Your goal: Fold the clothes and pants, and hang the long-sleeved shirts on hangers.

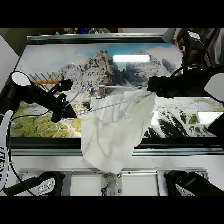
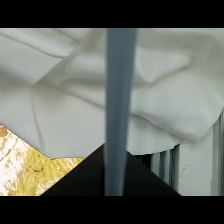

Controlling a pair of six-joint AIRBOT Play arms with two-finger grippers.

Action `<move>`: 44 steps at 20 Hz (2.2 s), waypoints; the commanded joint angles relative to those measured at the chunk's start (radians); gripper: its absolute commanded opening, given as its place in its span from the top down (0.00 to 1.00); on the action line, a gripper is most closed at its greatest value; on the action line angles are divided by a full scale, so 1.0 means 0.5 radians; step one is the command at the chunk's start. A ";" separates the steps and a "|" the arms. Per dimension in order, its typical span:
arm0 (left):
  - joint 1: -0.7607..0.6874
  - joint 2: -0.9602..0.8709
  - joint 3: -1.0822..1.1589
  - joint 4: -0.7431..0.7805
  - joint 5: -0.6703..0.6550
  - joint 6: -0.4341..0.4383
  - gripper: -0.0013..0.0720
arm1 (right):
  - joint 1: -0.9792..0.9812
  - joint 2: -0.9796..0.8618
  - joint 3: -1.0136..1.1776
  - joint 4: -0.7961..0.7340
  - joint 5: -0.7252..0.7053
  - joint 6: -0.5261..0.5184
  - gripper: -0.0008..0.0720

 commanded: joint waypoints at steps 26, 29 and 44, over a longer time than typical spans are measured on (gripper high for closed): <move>-0.001 -0.002 -0.001 -0.001 0.041 0.003 0.96 | 0.482 -0.238 0.001 0.419 -0.856 -0.420 0.94; -0.002 -0.002 -0.001 -0.002 0.042 0.003 0.96 | 0.484 -0.242 0.001 0.421 -0.858 -0.420 0.94; -0.002 -0.002 -0.001 -0.005 0.021 0.005 0.96 | 0.798 -0.438 0.002 0.440 -1.366 -0.421 0.94</move>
